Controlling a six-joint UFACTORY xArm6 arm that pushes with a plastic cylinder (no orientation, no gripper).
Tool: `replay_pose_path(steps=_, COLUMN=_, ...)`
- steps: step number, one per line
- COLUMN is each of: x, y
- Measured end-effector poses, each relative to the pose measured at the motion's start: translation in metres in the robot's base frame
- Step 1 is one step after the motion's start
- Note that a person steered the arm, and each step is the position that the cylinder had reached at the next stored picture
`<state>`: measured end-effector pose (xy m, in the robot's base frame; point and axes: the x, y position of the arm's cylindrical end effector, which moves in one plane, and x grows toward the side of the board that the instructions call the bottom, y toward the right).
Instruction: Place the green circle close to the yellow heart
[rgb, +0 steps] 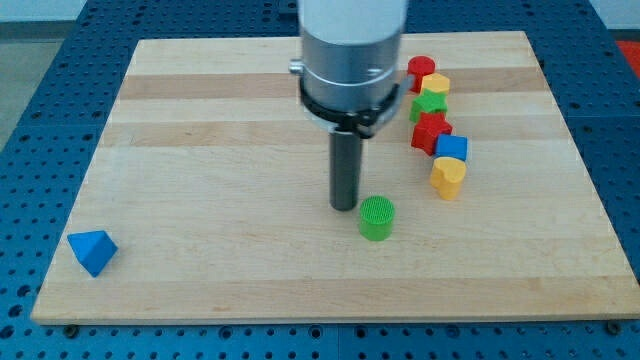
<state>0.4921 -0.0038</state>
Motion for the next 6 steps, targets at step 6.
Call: replay_pose_path(steps=6, x=0.041, y=0.017)
